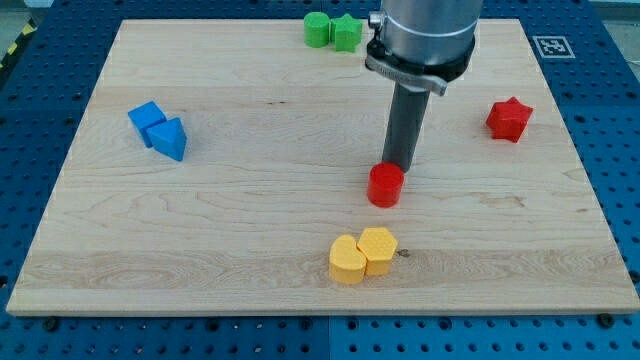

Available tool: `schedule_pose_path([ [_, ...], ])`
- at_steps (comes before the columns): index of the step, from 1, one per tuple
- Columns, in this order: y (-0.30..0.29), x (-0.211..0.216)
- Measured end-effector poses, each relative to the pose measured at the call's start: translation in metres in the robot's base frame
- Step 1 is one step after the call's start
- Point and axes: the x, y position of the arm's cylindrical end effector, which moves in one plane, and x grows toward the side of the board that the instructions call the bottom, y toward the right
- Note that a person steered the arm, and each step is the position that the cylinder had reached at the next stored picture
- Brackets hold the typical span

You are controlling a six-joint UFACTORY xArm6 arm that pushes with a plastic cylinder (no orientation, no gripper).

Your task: Move the red star top right to the red circle

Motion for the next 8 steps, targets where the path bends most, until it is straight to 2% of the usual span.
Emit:
schedule_pose_path([
  [2, -0.048, 0.027],
  [3, -0.045, 0.018],
  [5, 0.119, 0.018],
  [6, 0.196, 0.004],
  [7, 0.219, -0.033],
  [8, 0.184, -0.059],
])
